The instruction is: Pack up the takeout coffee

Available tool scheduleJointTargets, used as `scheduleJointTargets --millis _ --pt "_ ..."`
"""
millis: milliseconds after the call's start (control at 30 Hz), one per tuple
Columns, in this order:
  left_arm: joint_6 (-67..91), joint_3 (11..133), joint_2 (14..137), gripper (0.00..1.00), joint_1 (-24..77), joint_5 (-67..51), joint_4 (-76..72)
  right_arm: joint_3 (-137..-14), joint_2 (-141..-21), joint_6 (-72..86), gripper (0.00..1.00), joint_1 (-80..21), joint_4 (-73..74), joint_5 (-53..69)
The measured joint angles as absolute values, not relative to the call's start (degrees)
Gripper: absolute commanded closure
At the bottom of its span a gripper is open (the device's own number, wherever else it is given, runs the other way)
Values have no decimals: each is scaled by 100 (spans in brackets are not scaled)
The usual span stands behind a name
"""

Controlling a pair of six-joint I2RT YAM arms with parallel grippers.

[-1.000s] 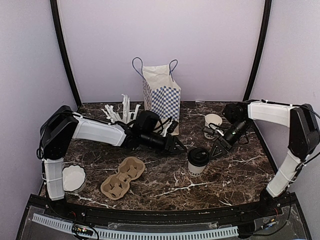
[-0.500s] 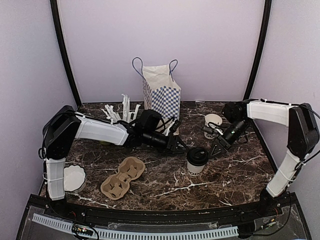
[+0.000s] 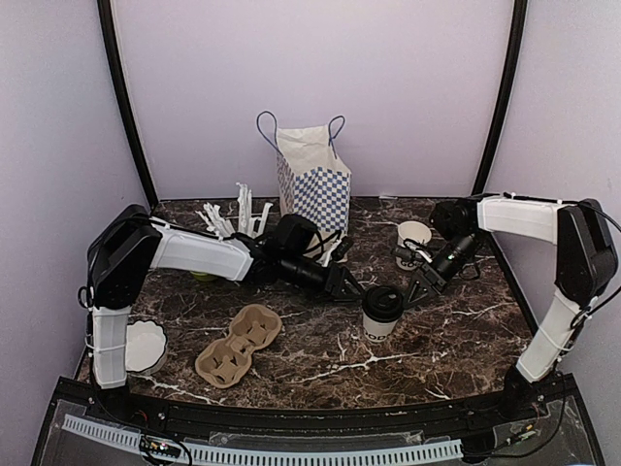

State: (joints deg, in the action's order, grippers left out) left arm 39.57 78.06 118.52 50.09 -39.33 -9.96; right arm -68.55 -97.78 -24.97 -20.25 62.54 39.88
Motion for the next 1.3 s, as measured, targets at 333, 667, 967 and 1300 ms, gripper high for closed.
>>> scheduleJointTargets --millis 333,667,967,1300 --pt "3651 7822 11845 62 5009 -3850 -1022 -6807 -9743 -2329 42 -2010 6254 4029" --pt "3450 7728 11559 50 5009 -3518 -1127 -7662 -9233 -3188 25 -2045 6654 3824" --pt "2543 7686 10547 39 5009 -2912 -943 -7306 -7981 -3870 1 -3070 6071 2899" --pt "1861 7017 9288 32 4663 -792 -410 -7153 -8180 -4318 2 -3854 5481 1798"
